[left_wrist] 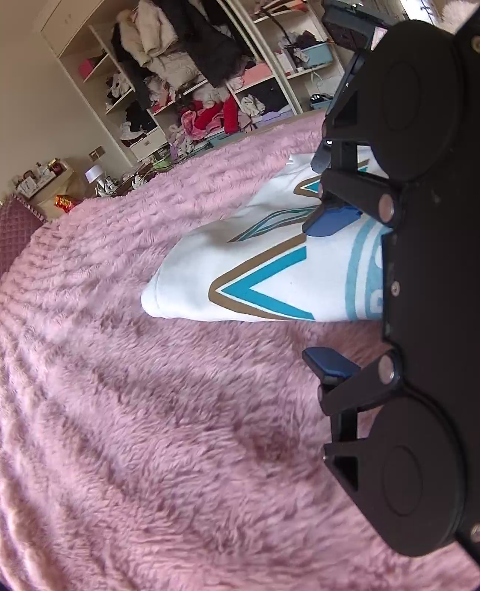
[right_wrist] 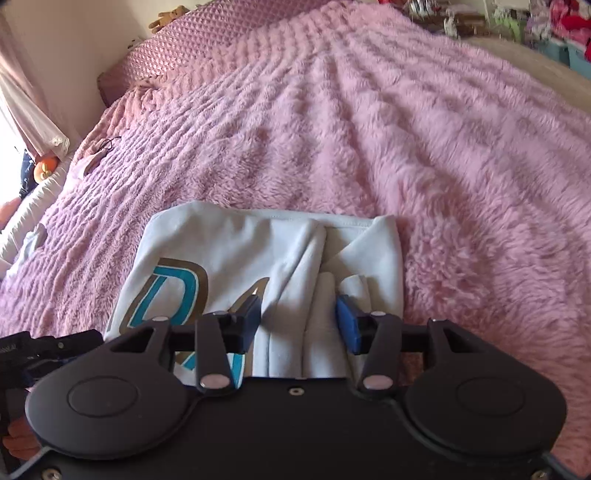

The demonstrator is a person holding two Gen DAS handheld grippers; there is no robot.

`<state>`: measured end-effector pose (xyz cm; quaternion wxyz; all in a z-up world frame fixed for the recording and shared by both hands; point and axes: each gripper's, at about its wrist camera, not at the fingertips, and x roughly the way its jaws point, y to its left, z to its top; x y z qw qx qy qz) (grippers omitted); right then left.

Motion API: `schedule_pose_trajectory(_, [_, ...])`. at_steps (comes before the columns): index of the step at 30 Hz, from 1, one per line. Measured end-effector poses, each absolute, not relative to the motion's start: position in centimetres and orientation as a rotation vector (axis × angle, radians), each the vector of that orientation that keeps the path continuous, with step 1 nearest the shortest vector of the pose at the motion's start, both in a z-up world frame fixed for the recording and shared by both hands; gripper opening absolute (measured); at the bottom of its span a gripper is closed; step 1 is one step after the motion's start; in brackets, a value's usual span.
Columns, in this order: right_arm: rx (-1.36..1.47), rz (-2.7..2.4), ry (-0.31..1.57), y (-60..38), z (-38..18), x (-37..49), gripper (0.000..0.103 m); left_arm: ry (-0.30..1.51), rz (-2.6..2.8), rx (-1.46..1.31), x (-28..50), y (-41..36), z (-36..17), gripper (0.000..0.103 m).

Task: Fold small clothes

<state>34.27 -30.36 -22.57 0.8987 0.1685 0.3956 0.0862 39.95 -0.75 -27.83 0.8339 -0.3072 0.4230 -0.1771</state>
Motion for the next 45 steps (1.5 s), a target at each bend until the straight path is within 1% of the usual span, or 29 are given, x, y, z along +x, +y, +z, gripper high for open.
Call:
schedule_pose_trajectory(3, [0.389, 0.204, 0.828, -30.7, -23.1, 35.4, 0.047, 0.909, -0.378, -0.67, 40.5, -1.3, -28.0, 0.067])
schedule_pose_trajectory(4, [0.393, 0.206, 0.824, -30.7, -23.2, 35.5, 0.04, 0.914, -0.376, -0.67, 40.7, -1.5, -28.0, 0.069])
schedule_pose_trajectory(5, [0.394, 0.204, 0.822, -30.7, -23.2, 35.6, 0.036, 0.917, -0.375, -0.669, 40.9, -1.6, -28.0, 0.069])
schedule_pose_trajectory(9, [0.384, 0.213, 0.797, -30.9, -22.7, 35.4, 0.011, 0.925, -0.38, -0.665, 41.5, -2.6, -27.6, 0.069])
schedule_pose_trajectory(15, [0.351, 0.198, 0.728, -32.3, -19.8, 34.1, 0.006, 0.9, -0.416, -0.618, 41.8, -4.6, -25.9, 0.069])
schedule_pose_trajectory(17, [0.385, 0.158, 0.723, -33.4, -19.7, 33.9, 0.006, 0.898, -0.434, -0.613, 41.8, -5.2, -25.7, 0.071])
schedule_pose_trajectory(20, [0.404, 0.154, 0.751, -34.3, -21.0, 34.1, 0.006, 0.902, -0.439, -0.559, 41.8, -6.3, -25.4, 0.076])
schedule_pose_trajectory(23, [0.391, 0.125, 0.804, -33.8, -23.3, 34.9, 0.006, 0.951, -0.425, -0.466, 42.1, -7.6, -26.7, 0.077])
schedule_pose_trajectory(26, [0.423, 0.103, 0.797, -33.7, -23.6, 34.8, 0.008, 0.969, -0.418, -0.501, 42.0, -7.3, -27.9, 0.077])
schedule_pose_trajectory(27, [0.431, 0.103, 0.796, -33.7, -23.5, 34.7, 0.015, 0.966, -0.418, -0.509, 41.8, -7.1, -27.8, 0.077])
schedule_pose_trajectory(28, [0.45, 0.109, 0.797, -34.0, -23.2, 34.2, 0.025, 0.963, -0.413, -0.517, 41.4, -6.8, -27.5, 0.077])
schedule_pose_trajectory(29, [0.469, 0.121, 0.799, -34.1, -22.7, 33.7, 0.027, 0.961, -0.411, -0.519, 41.0, -6.5, -27.0, 0.077])
schedule_pose_trajectory(32, [0.466, 0.175, 0.779, -34.5, -20.4, 30.6, 0.028, 0.912, -0.452, -0.484, 38.3, -4.8, -25.1, 0.077])
schedule_pose_trajectory(35, [0.442, 0.238, 0.785, -34.7, -18.8, 25.7, 0.029, 0.862, -0.538, -0.42, 33.8, -3.0, -22.9, 0.077])
schedule_pose_trajectory(37, [0.425, 0.232, 0.809, -34.9, -18.7, 22.4, 0.029, 0.832, -0.589, -0.359, 30.3, -2.3, -22.0, 0.073])
schedule_pose_trajectory(38, [0.424, 0.229, 0.819, -35.0, -18.9, 20.9, 0.029, 0.823, -0.601, -0.321, 28.6, -2.1, -21.8, 0.07])
schedule_pose_trajectory(39, [0.425, 0.222, 0.831, -35.1, -19.2, 19.5, 0.029, 0.82, -0.609, -0.285, 27.1, -2.0, -21.8, 0.063])
schedule_pose_trajectory(40, [0.429, 0.216, 0.84, -35.1, -19.5, 18.3, 0.029, 0.823, -0.623, -0.253, 25.6, -2.1, -22.1, 0.06])
schedule_pose_trajectory(42, [0.434, 0.194, 0.853, -35.0, -20.2, 16.5, 0.029, 0.843, -0.638, -0.218, 23.5, -2.2, -23.1, 0.057])
schedule_pose_trajectory(45, [0.425, 0.163, 0.86, -34.6, -20.8, 15.3, 0.029, 0.871, -0.648, -0.22, 22.0, -2.7, -24.3, 0.057])
